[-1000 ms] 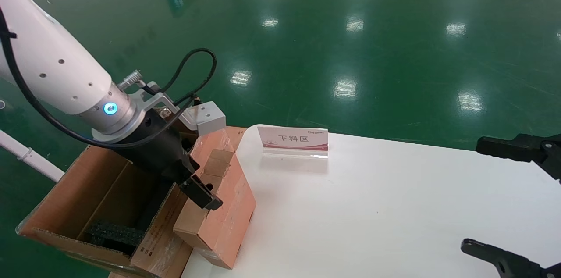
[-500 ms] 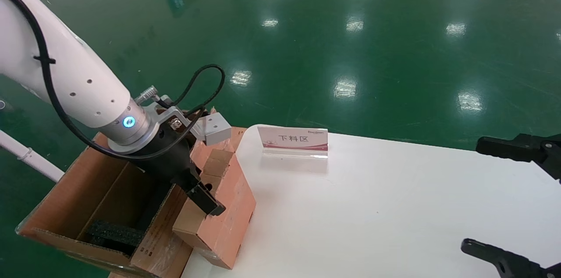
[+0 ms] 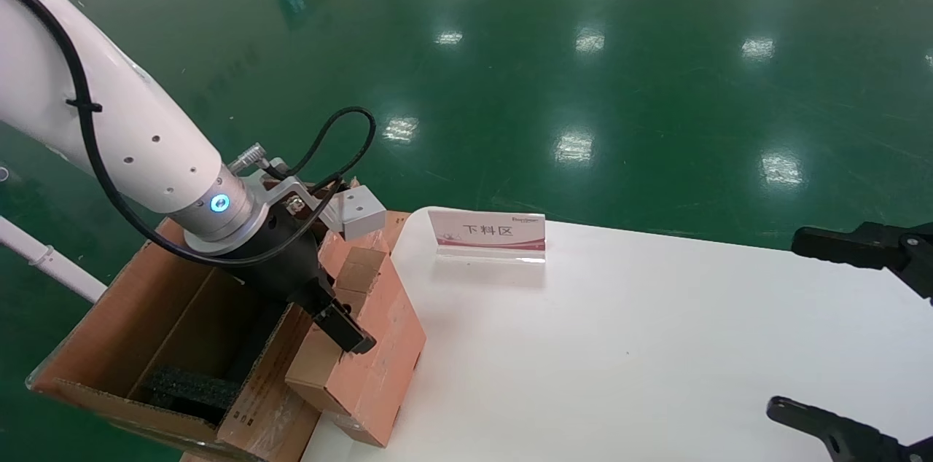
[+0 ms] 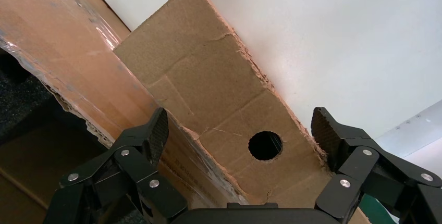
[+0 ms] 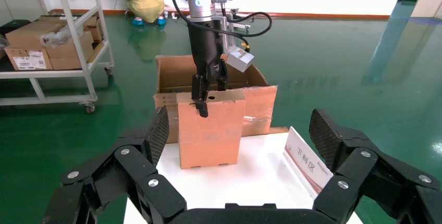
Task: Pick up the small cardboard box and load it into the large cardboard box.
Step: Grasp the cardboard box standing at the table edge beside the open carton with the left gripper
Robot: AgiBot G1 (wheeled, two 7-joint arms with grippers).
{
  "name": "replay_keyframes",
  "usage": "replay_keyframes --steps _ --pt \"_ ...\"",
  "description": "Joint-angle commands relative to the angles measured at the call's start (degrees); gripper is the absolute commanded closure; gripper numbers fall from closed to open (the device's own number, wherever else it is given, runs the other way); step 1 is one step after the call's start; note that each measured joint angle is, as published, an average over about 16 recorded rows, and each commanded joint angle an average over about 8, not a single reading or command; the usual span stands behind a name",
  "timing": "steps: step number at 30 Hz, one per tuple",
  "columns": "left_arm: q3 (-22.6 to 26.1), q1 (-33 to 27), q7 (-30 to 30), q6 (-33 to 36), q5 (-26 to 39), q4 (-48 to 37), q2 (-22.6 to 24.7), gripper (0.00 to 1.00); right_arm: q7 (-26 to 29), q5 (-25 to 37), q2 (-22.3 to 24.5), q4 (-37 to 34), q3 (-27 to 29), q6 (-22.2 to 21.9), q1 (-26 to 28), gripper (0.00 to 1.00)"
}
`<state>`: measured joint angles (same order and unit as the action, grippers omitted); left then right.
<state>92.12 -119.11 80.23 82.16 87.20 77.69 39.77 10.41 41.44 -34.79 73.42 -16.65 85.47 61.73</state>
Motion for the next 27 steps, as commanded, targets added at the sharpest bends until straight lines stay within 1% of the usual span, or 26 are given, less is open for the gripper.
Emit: replay_keyframes --steps 1,5,6,7,27 --pt "0.0 0.0 0.0 0.0 0.0 0.0 0.0 0.50 0.0 0.0 0.0 0.0 0.0 0.0 0.0 0.31" --pt "-0.1 0.0 0.0 0.1 0.0 0.0 0.0 1.00 0.0 0.0 0.0 0.0 0.0 0.0 0.0 0.81" --pt "-0.1 0.0 0.0 0.1 0.0 0.0 0.0 1.00 0.0 0.0 0.0 0.0 0.0 0.0 0.0 0.94" --pt "-0.1 0.0 -0.1 0.1 0.0 0.0 0.0 1.00 0.0 0.0 0.0 0.0 0.0 0.0 0.0 1.00" --pt "-0.2 -0.1 -0.1 0.3 -0.1 -0.1 -0.1 1.00 0.0 0.0 0.0 0.0 0.0 0.0 0.0 1.00"
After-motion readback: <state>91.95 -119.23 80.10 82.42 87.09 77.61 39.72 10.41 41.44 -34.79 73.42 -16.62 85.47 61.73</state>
